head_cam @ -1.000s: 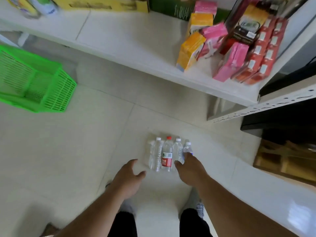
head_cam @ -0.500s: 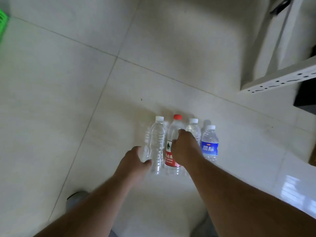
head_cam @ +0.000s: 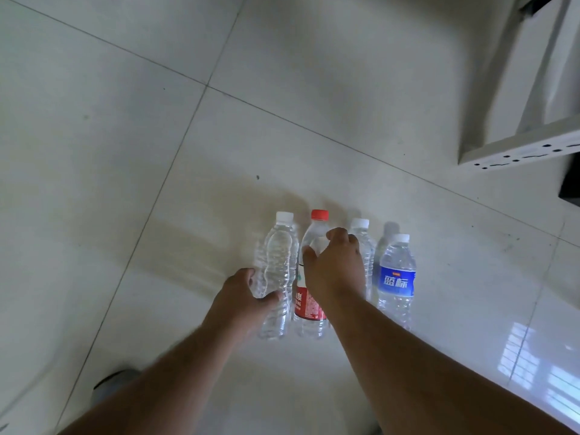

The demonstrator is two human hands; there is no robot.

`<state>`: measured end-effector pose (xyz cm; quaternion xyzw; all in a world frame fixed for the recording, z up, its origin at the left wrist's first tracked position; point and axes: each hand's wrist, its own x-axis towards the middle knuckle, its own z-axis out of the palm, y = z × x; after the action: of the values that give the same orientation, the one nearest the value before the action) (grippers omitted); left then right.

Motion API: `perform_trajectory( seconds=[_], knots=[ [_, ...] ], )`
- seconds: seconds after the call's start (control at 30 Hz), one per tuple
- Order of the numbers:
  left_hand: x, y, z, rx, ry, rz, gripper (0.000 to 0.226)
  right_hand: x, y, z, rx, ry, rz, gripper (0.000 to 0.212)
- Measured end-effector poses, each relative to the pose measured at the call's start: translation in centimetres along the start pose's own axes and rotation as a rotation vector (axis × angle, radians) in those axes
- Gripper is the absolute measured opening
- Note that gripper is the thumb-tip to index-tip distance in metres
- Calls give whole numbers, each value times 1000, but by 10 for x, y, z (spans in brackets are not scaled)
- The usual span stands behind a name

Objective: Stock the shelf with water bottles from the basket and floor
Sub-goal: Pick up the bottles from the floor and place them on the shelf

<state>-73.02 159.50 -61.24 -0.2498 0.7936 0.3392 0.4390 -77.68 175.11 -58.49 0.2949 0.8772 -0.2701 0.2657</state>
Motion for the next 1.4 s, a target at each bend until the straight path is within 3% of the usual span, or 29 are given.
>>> perform_trajectory(
  seconds=[0.07, 0.17, 0.43, 0.6, 0.83, 1.07, 1.27, 1.4],
  knots=[
    [2, 2, 4, -9, -20, 2, 82, 2, -1, 3, -36, 28, -21, 37],
    [3, 7, 9, 23, 3, 15, 56, 6, -3, 5, -79, 34, -67, 35],
    [8, 13, 6, -148, -31, -43, 34, 22, -7, 15, 0, -267, 188, 47],
    [9, 10, 3, -220, -37, -44, 18, 22, 1, 16, 112, -284, 202, 47],
    [-30, 9, -28, -306, -7, -14, 27, -9, -8, -17, 223, -294, 49, 49],
    [-165, 62, -130, -415, 102, 119, 25, -100, -95, -139, 312, -286, -122, 41],
    [-351, 133, -278, -549, 192, 252, 29, -242, -233, -312, 387, -267, -314, 22],
    [-487, 160, -378, -563, 300, 378, 33, -359, -329, -422, 408, -216, -482, 24]
  ],
)
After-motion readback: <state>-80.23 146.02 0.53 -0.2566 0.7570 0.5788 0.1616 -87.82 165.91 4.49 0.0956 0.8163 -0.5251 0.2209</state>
